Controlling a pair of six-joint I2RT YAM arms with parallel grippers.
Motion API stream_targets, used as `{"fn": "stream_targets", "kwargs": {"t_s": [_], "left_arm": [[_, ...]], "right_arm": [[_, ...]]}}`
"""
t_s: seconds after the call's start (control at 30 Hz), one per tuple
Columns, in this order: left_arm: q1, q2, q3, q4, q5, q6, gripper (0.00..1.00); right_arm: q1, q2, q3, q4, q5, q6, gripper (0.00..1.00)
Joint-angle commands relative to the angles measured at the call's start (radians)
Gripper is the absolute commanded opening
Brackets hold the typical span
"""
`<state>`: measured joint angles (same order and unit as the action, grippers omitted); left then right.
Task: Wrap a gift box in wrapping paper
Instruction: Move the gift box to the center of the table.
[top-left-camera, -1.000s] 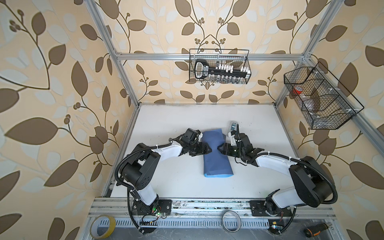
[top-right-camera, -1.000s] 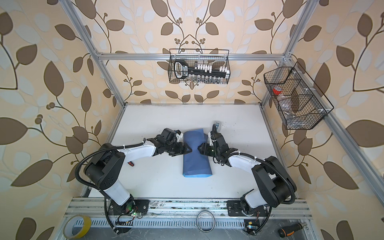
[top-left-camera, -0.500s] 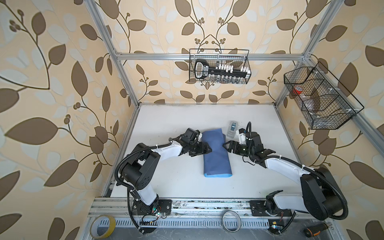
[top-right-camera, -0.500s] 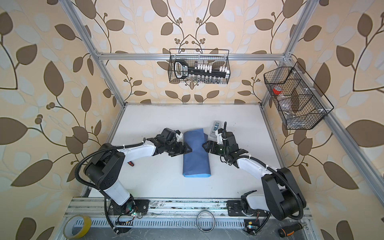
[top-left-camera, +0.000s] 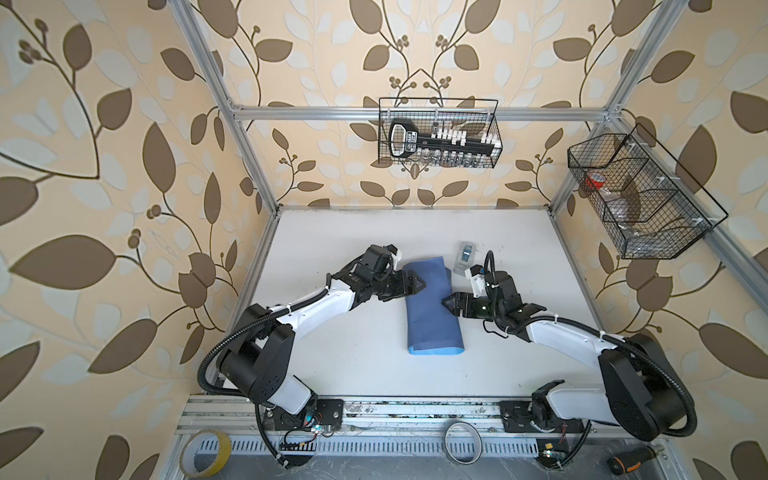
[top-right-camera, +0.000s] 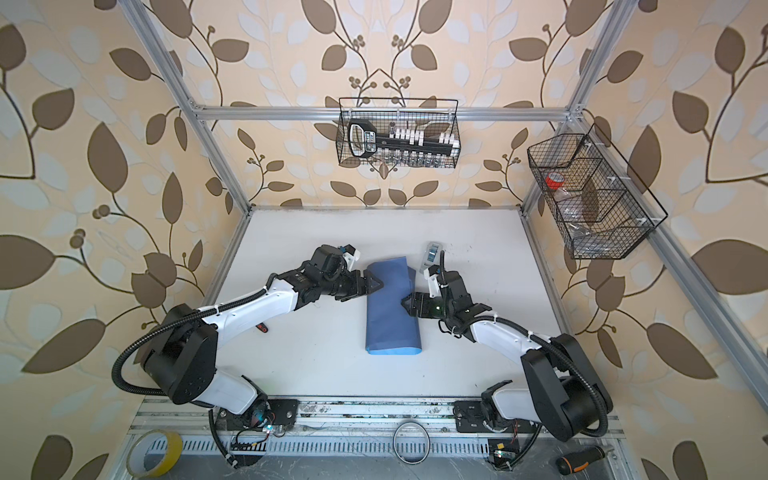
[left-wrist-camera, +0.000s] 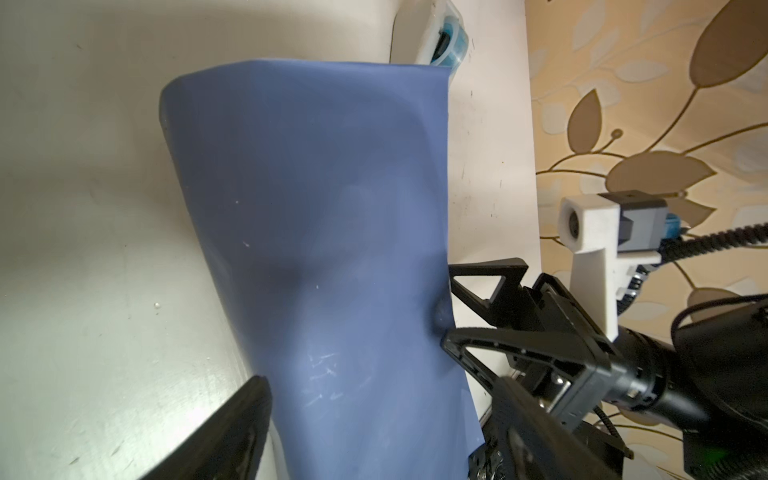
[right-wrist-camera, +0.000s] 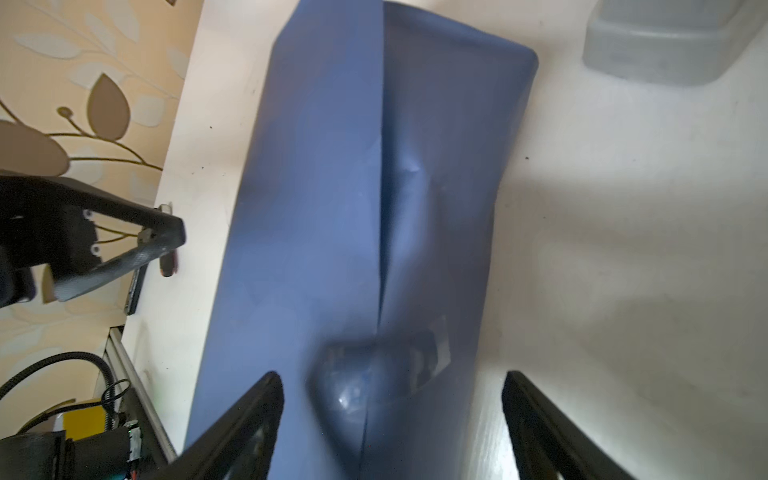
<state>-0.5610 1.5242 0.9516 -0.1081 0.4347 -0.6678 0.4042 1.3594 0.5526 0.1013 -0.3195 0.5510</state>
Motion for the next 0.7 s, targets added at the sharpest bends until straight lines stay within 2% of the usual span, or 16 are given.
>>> {"fn": "stream_targets", "kwargs": {"t_s": [0.0, 0.27, 0.67], "left_arm": [[0.01, 0.038, -0.021, -0.021, 0.003, -0.014, 0.81], [0.01, 0.126, 0.006, -0.004, 0.041, -0.015, 0.7], [0.112, 0.218, 0.092, -0.018, 0.027, 0.027, 0.69]], "right_arm": [[0.009, 0.035, -0.001, 0.072, -0.051, 0.029, 0.83], [0.034, 0.084, 0.003, 0.152, -0.07, 0.092, 0.81], [0.067, 0.241, 0.158, 0.196, -0.027, 0.127, 0.8]]}}
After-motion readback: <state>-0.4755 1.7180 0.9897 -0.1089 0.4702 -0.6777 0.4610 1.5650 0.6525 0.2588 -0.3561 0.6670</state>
